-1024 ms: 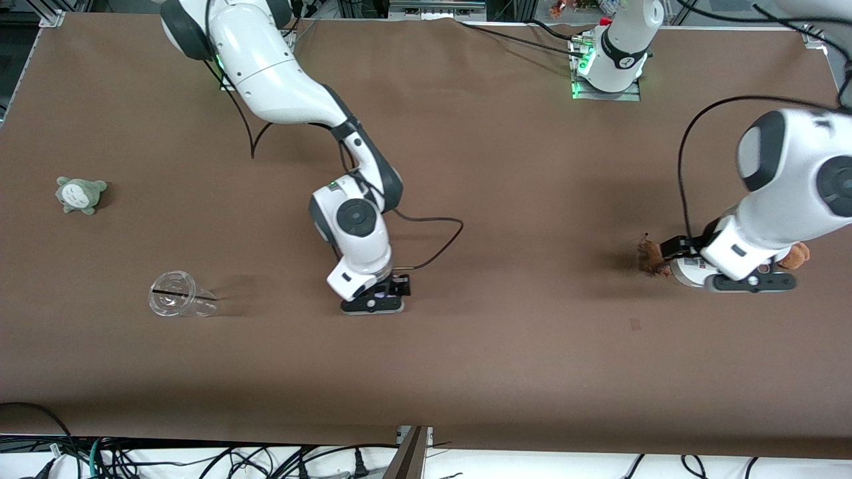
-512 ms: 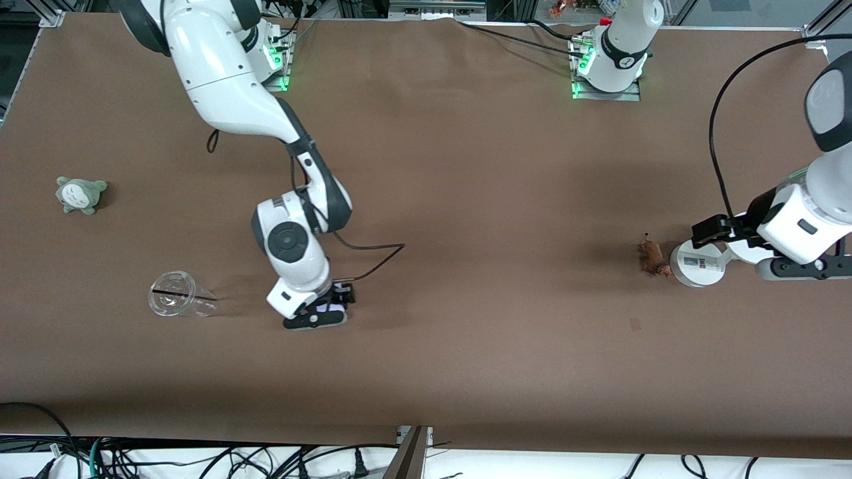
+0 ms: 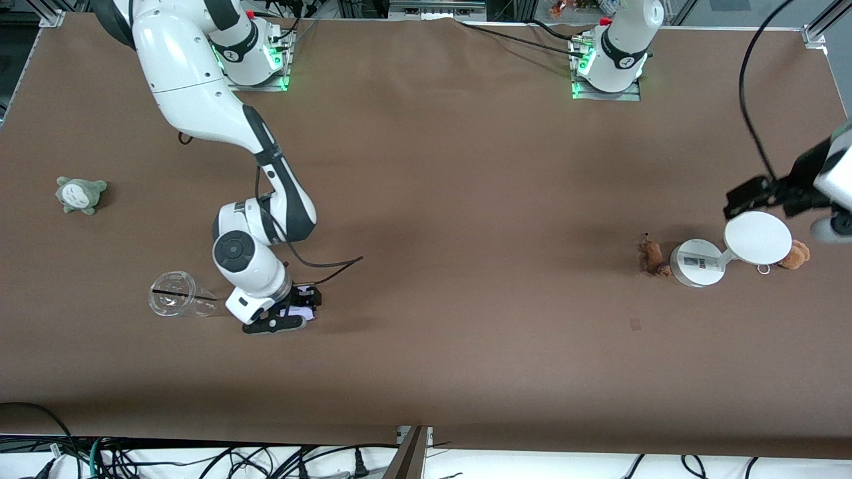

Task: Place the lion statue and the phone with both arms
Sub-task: 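Carry the phone toward the glass cup while the left gripper withdraws, then lower the phone beside the glass cup and open the right gripper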

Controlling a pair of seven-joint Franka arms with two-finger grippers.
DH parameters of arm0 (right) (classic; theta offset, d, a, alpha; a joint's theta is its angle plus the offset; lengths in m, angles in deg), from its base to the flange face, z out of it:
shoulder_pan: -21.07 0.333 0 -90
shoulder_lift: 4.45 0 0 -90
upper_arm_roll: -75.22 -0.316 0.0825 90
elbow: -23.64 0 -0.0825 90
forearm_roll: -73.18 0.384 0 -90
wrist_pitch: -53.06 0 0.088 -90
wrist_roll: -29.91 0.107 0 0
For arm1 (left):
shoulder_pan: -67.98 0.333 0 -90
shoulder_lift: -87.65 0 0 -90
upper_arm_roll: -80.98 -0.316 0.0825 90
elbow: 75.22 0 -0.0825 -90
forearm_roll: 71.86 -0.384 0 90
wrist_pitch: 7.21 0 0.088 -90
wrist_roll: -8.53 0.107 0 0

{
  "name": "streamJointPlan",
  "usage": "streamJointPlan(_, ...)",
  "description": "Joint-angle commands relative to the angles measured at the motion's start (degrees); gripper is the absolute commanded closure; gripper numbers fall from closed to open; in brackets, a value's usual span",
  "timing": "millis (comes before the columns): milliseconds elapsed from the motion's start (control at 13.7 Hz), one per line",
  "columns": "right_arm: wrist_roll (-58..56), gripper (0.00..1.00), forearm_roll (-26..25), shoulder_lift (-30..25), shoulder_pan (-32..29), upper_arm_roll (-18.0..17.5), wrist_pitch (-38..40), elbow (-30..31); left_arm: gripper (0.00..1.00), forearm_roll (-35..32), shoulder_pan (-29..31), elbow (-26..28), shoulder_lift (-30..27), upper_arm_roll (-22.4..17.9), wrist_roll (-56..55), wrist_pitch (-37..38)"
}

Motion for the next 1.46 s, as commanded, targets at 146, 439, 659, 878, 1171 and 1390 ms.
streamJointPlan(146,-6.24,0.54,2.10,-3.71,-3.06,-0.69,-0.92,5.81,0.00,0.88,-1.52,4.81,-4.70,-2.80,0.40,1.70)
streamJointPlan(439,-11.60,0.54,5.17,-4.69,-5.35,-0.69,-0.92,7.14,0.00,0.88,-2.40,5.07,-4.35,-2.80,0.22,1.79)
streamJointPlan(659,-11.79,0.43,6.50,-4.77,-5.35,-0.69,-0.65,7.14,0.00,0.88,-2.05,4.37,-3.12,-2.45,0.40,1.88)
streamJointPlan(878,-11.53,0.06,6.50,-6.43,-5.27,-0.78,0.40,6.97,0.00,0.96,-1.52,4.28,-3.12,-2.45,0.66,1.88)
streamJointPlan(1171,-8.37,0.04,6.41,-13.54,-4.56,-0.86,11.09,6.70,0.00,0.97,-1.52,4.10,-3.03,-2.54,0.66,1.79)
streamJointPlan(1390,-3.89,0.01,5.27,-21.80,-3.25,-0.60,24.00,6.62,0.00,0.97,-1.52,4.10,-3.03,-2.45,0.75,1.79)
